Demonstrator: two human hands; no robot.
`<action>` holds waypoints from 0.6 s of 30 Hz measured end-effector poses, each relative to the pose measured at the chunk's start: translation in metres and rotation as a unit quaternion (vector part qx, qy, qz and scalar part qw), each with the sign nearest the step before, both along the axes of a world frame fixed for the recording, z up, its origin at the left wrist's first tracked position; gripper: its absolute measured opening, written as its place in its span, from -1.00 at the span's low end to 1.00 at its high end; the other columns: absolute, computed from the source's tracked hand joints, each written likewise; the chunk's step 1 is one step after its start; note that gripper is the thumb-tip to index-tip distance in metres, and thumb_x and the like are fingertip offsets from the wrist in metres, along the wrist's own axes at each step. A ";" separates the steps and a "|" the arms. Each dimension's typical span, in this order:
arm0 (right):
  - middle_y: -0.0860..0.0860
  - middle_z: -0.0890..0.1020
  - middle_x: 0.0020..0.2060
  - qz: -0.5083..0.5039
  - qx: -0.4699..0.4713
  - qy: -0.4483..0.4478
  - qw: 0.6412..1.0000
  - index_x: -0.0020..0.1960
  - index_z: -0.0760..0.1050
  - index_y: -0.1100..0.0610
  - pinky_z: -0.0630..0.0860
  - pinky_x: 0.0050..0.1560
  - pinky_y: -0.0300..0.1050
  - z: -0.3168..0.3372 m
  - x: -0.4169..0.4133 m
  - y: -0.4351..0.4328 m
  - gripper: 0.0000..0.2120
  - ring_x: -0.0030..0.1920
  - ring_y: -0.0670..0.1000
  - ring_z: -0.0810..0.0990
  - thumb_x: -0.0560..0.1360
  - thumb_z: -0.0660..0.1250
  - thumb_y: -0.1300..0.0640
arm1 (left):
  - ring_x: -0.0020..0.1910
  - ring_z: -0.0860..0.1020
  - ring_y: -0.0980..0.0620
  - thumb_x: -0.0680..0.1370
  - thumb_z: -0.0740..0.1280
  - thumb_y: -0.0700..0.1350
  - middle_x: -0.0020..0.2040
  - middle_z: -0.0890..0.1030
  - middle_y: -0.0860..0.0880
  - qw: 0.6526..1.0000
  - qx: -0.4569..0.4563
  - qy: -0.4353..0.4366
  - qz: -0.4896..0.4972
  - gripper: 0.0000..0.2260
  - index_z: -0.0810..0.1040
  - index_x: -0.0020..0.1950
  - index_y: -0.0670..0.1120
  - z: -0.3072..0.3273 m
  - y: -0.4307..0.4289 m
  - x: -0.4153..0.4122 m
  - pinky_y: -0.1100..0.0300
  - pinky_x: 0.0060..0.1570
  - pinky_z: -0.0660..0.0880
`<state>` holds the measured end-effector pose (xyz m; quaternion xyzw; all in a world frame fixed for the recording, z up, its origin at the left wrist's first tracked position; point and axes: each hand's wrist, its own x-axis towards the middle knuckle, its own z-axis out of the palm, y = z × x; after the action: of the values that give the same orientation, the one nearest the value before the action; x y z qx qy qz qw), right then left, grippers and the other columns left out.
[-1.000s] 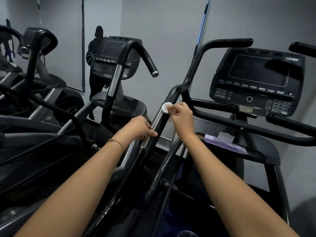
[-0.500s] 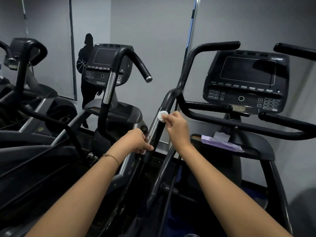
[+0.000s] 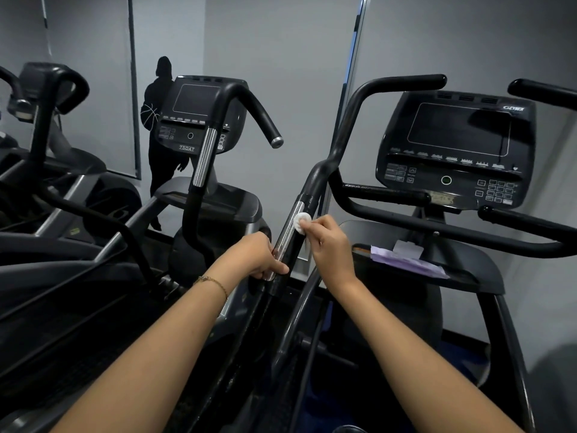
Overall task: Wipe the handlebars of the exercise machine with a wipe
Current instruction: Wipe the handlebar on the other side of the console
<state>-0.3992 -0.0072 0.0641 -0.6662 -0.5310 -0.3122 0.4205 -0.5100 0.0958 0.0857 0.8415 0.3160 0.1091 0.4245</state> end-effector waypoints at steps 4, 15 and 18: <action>0.02 0.46 -0.24 -0.029 -0.019 0.018 0.999 -0.03 0.62 0.26 0.41 -0.24 -0.13 0.030 0.016 0.010 -0.86 -0.26 0.03 0.47 0.52 0.29 0.26 | -0.24 0.50 -0.07 0.40 0.50 -0.14 -0.20 0.53 -0.11 1.000 0.009 0.006 0.002 -0.72 0.37 -0.20 -0.12 0.001 -0.003 -0.002 0.09 -0.06 0.50; 0.12 0.53 -0.09 -0.053 -0.110 -0.026 0.992 0.07 0.59 0.19 0.34 -0.18 -0.17 0.026 0.005 0.002 -0.80 -0.15 0.08 0.48 0.55 0.22 0.22 | -0.24 0.55 -0.06 0.44 0.45 -0.07 -0.27 0.57 -0.10 0.996 0.084 0.026 -0.004 -0.75 0.56 -0.04 -0.24 0.002 -0.010 -0.007 0.15 -0.19 0.55; 0.06 0.48 -0.15 -0.063 -0.063 0.025 0.996 0.04 0.60 0.19 0.36 -0.14 -0.18 0.041 0.007 0.012 -0.82 -0.16 0.02 0.46 0.55 0.24 0.21 | -0.05 0.63 -0.18 0.41 0.49 -0.07 -0.02 0.63 -0.25 0.997 0.073 0.029 0.009 -0.55 0.49 0.13 -0.34 0.000 -0.011 -0.007 -0.01 0.06 0.56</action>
<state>-0.3918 0.0045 0.1055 -0.7314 -0.4958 -0.2871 0.3698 -0.5168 0.0844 0.0858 0.8700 0.3272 0.1113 0.3517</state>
